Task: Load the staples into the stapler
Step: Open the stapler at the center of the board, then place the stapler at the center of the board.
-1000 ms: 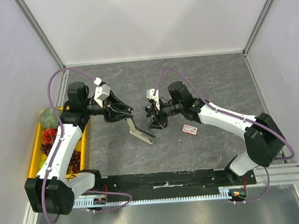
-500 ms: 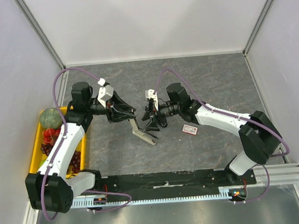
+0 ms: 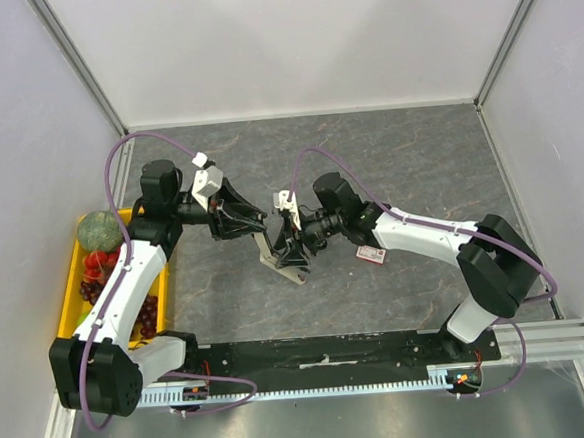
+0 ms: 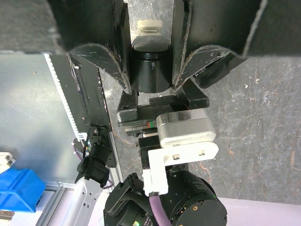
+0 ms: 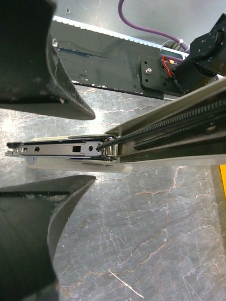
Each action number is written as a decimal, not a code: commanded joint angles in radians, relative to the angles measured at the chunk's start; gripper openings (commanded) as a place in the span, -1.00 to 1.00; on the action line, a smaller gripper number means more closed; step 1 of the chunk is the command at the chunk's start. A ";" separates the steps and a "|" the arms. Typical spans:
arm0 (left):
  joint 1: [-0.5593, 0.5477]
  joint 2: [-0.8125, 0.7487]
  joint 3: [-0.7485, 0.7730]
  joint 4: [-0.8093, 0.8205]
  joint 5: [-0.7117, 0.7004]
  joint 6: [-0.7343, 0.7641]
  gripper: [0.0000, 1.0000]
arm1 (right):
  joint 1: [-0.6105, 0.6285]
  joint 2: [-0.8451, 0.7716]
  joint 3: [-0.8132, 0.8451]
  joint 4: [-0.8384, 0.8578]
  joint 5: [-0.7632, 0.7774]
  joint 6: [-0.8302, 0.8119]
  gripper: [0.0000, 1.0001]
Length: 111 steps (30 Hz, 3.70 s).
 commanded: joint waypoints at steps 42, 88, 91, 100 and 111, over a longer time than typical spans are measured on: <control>0.150 -0.038 0.001 -0.098 -0.017 0.138 -0.39 | 0.043 -0.139 -0.033 -0.068 0.299 -0.025 -1.00; 0.237 0.224 -0.166 0.125 -0.126 0.147 0.05 | 0.086 0.002 -0.017 -0.113 0.808 0.088 -1.00; 0.239 0.241 -0.169 0.139 -0.123 0.145 0.07 | 0.099 0.035 -0.013 -0.113 0.830 0.090 -1.00; 0.240 0.201 -0.189 0.169 -0.123 0.141 0.08 | 0.135 0.118 0.013 -0.114 0.893 0.088 -1.00; 0.246 0.109 -0.211 0.149 -0.129 0.156 0.08 | 0.195 0.215 0.076 -0.122 0.937 0.137 -1.00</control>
